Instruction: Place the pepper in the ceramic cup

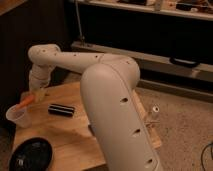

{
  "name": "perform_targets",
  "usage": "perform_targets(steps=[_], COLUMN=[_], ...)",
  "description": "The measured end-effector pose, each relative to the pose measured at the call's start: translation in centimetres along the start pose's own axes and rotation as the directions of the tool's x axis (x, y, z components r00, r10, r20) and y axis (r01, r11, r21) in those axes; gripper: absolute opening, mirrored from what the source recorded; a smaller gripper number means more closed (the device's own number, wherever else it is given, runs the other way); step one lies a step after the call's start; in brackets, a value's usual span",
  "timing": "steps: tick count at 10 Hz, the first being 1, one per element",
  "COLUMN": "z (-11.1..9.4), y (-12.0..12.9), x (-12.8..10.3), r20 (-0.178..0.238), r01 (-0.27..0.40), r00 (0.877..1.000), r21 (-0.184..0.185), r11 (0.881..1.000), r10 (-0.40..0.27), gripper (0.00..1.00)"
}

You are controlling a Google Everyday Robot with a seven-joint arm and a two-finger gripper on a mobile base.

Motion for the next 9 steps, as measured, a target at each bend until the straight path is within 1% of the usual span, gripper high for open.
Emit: perform_targets(steps=[4, 6, 9], z=[1.5, 2.5, 3.4], y=[-0.5, -0.8, -1.2], x=[-0.4, -1.3, -2.1], r20=[0.023, 0.026, 0.015], r01=[0.042, 0.063, 0.079], r00=[0.999, 0.998, 0.997], r21=[-0.011, -0.024, -0.041], r11=[0.999, 0.998, 0.996], r10=[-0.042, -0.062, -0.079], gripper=[0.01, 0.01, 0.01])
